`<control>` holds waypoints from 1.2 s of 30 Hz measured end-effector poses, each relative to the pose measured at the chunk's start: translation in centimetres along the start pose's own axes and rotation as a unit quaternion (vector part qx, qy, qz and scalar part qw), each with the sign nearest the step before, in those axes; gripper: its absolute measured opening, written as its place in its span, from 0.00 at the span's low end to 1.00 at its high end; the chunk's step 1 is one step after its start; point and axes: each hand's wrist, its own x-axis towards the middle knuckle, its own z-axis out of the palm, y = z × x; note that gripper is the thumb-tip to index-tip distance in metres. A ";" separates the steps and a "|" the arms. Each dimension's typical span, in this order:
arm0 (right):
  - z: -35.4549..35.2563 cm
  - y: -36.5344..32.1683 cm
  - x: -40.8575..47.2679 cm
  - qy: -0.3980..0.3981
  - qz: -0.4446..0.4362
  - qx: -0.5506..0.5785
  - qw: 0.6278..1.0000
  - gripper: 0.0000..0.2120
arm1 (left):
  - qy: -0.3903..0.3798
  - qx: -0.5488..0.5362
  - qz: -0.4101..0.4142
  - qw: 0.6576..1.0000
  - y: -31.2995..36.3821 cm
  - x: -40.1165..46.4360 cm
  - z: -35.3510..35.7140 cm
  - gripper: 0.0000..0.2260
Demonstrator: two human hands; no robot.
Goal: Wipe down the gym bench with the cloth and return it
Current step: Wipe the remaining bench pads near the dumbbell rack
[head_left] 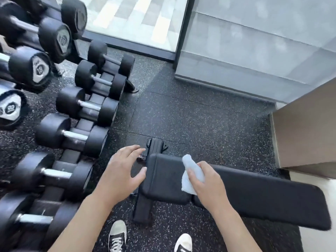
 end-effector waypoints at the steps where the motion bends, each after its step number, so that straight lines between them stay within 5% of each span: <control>1: 1.3 1.1 1.1 -0.008 -0.003 -0.003 1.000 0.11 | -0.007 0.003 -0.006 1.000 -1.1 0.0 2.0 0.27; 10: 15.2 7.6 10.2 -0.068 -0.062 -0.038 0.995 0.06 | -0.057 -0.007 -0.107 0.993 -11.5 -1.5 17.9 0.36; 19: 27.9 8.2 20.6 0.041 -0.250 -0.179 0.951 0.14 | -0.061 -0.033 -0.155 0.985 -18.6 -4.7 29.3 0.47; 23: 33.1 10.1 23.6 0.032 -0.273 -0.237 0.932 0.14 | -0.048 -0.047 -0.163 0.984 -19.5 -5.1 32.1 0.52; 28: 36.4 13.8 18.4 0.109 -0.342 -0.225 0.906 0.11 | -0.014 -0.069 -0.183 0.981 -20.1 -5.9 33.7 0.50; 33: 37.4 17.1 11.2 0.049 -0.440 -0.210 0.872 0.11 | -0.013 -0.125 -0.217 0.968 -20.2 -7.2 33.7 0.30; 36: 36.2 17.0 12.9 0.022 -0.499 -0.215 0.839 0.10 | -0.011 -0.124 -0.221 0.967 -20.3 -7.4 33.8 0.36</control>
